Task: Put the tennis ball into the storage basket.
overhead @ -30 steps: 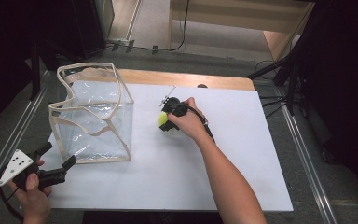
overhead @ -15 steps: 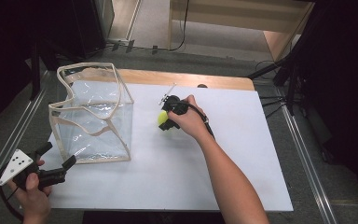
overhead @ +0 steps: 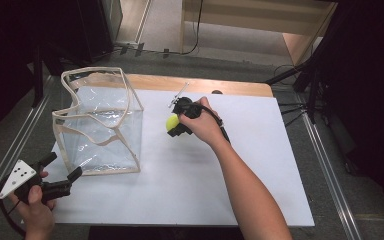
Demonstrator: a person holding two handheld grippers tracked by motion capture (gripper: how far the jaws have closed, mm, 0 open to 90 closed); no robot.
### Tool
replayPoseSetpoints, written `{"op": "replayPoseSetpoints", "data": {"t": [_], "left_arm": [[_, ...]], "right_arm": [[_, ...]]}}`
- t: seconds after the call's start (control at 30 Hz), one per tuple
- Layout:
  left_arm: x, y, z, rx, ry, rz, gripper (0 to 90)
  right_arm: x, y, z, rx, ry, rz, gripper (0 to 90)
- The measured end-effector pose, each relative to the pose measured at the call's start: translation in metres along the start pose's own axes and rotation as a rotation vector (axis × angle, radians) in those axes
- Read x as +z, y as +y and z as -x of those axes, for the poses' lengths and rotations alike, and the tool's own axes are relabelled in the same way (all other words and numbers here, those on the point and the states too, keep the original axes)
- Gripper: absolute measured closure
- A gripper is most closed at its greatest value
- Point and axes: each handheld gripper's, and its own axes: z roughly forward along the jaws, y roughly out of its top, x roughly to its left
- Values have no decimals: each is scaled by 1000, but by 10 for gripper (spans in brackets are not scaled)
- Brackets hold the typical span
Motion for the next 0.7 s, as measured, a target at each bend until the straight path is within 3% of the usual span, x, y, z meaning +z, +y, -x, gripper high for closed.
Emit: {"op": "replayPoseSetpoints", "data": {"t": [0.13,0.27,0.3,0.37,0.7], "left_arm": [[0,0,0,-2,-2,1,0],[0,0,1,-1,-3,0,0],[1,0,1,-3,-3,2,0],[1,0,1,-3,-3,3,0],[1,0,1,-7,-6,2,0]], "right_arm": [[-6,5,-3,-26,11,6,243],[-10,9,-6,-12,22,-1,243],[-12,11,-6,-35,21,6,243],[-13,12,-7,-23,24,17,242],[-25,22,-9,-56,32,11,243]]}}
